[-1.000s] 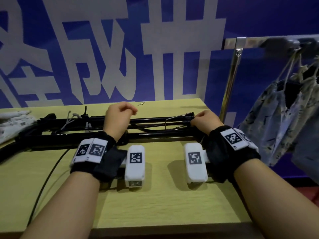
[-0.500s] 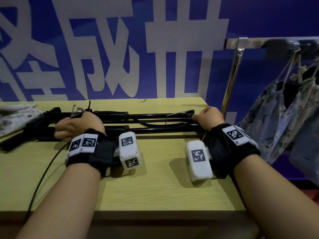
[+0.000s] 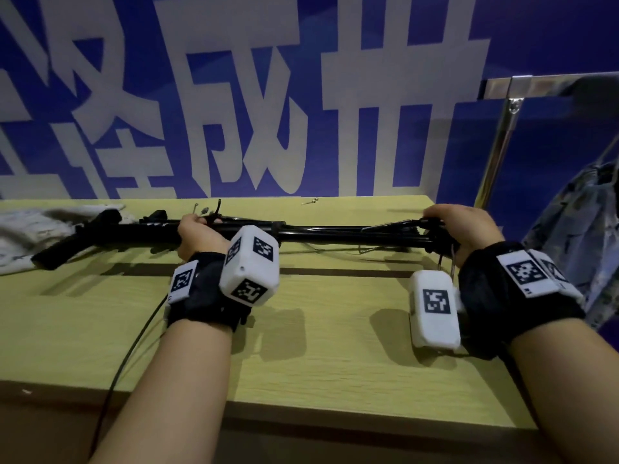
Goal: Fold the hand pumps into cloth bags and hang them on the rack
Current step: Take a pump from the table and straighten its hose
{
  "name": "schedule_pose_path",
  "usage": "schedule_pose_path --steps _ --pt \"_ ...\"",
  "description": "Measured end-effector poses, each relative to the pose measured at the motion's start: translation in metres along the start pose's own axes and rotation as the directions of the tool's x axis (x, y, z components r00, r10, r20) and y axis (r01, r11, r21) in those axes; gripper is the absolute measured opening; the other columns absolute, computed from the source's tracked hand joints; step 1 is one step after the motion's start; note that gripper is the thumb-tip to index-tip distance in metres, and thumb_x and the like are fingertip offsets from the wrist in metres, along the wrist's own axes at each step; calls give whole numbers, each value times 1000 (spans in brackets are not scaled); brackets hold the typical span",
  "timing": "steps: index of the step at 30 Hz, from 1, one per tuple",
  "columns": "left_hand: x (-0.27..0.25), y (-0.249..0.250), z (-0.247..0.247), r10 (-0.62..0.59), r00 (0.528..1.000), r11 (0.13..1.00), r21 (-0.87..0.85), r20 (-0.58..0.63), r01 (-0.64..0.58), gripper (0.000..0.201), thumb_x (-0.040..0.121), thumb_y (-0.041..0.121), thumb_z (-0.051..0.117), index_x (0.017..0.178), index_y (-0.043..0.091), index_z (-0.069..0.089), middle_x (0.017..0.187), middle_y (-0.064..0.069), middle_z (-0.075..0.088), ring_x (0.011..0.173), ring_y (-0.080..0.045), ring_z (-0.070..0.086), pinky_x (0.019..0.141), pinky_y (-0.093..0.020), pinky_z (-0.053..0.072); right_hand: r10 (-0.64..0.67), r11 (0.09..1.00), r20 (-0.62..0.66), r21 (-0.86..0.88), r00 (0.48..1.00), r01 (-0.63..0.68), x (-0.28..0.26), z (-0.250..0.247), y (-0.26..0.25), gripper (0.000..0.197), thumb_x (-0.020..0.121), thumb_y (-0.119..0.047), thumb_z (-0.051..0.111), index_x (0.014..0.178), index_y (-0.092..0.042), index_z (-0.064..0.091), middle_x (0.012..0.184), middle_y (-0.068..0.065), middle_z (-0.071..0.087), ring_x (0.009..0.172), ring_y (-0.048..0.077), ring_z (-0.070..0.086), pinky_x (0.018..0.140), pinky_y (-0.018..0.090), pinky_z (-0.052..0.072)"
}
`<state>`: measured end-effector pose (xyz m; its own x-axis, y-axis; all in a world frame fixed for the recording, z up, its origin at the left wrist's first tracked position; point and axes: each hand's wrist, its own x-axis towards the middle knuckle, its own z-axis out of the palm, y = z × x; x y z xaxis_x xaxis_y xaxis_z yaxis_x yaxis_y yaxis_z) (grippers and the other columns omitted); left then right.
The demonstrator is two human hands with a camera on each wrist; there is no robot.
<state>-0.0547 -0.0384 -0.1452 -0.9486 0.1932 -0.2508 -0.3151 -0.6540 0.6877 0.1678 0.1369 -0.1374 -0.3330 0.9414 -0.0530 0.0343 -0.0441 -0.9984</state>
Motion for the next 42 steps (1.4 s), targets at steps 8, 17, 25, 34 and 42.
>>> schedule_pose_path --steps 8,17,25,34,42 --pt "-18 -3 11 46 973 983 -184 224 -5 35 96 25 48 63 16 39 58 4 50 45 -8 54 36 -14 43 104 937 5 334 995 -99 -3 2 3 13 88 -23 49 92 -13 55 92 8 58 83 22 58 79 44 51" --pt "-7 -11 17 -90 930 911 -348 356 221 17 92 17 58 78 9 52 70 -2 55 69 -16 57 81 -33 52 14 604 9 797 1000 -16 -9 10 -1 13 93 -23 48 85 -13 50 82 5 57 74 18 60 68 31 53" --pt "-17 -8 13 24 941 919 -377 338 112 21 90 26 54 74 15 47 65 -1 65 62 -19 68 81 -34 54 152 643 -141 766 978 10 3 4 3 8 87 -15 56 82 -11 52 80 4 57 71 17 60 50 22 48" --pt "-1 11 -4 84 983 896 -445 166 -1 36 96 21 38 61 16 31 35 8 42 27 -8 41 38 -14 41 207 715 -227 699 952 11 17 -4 10 30 88 -22 51 115 -8 52 86 6 59 61 18 63 41 14 43" --pt "-9 15 -4 -44 984 971 -224 170 82 37 97 17 30 62 19 20 26 9 29 21 -7 32 35 -17 38 202 799 -416 594 887 97 17 -1 13 54 81 -25 60 127 -10 36 99 2 51 69 13 58 42 17 44"
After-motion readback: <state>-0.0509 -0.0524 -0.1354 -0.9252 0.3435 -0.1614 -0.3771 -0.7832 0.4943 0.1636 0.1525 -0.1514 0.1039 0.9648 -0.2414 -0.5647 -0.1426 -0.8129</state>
